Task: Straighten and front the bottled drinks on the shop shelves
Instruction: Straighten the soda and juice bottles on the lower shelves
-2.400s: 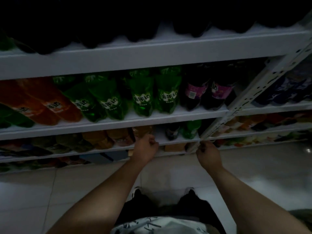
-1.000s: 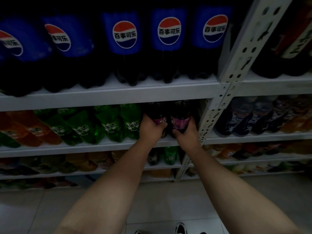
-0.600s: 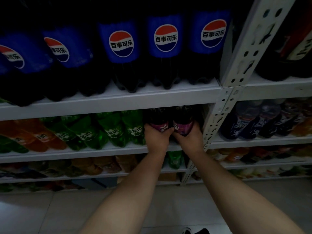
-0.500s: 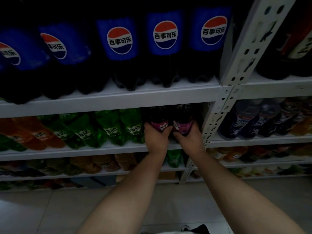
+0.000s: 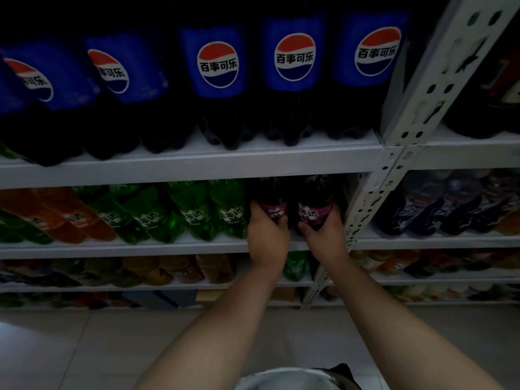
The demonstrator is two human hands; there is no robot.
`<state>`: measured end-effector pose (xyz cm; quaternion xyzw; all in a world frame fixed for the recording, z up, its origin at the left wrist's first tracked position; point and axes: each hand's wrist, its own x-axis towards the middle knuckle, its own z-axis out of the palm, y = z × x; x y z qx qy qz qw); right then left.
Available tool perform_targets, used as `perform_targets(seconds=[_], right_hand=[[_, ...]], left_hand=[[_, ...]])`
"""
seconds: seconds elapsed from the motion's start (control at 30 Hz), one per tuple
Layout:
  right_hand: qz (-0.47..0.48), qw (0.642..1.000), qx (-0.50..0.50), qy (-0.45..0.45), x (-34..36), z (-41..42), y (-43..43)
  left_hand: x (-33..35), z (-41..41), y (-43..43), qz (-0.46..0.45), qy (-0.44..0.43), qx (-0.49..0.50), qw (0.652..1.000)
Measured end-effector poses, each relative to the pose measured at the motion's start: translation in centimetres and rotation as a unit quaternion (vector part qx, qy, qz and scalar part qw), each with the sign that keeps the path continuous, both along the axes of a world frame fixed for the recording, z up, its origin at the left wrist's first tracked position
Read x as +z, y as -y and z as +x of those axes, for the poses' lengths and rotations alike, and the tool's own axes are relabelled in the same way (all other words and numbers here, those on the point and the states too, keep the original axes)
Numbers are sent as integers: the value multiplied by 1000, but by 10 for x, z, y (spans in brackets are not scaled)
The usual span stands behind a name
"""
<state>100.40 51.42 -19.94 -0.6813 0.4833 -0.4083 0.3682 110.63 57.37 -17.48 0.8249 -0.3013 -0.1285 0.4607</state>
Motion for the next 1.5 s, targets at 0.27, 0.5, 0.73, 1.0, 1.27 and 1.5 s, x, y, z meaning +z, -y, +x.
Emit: perform_targets(seconds=[0.27,0.5,0.73,1.0,1.27,1.5], right_hand=[[-34,997,-41,-64,-5,2,-9],[-22,999,-1,-33,-8,-5,-6],[-3,998,53,34,-5,0,3],[95,995,28,-4,-16,-1,12],[8,1000,-2,-21,-14,-5,3],[4,999,2,-51,-13,-5,4]], left_hand=[[13,-11,33,-104,-156,52,981],[-5,-7,34,-106,-117,57,986],[-14,-1,24,-74,-131,-8,989],[-6,10,15,13,-51,-10,999],[-16,-1,19,-47,-69,-12,996],[-11,43,12,47,-83,-176,980]])
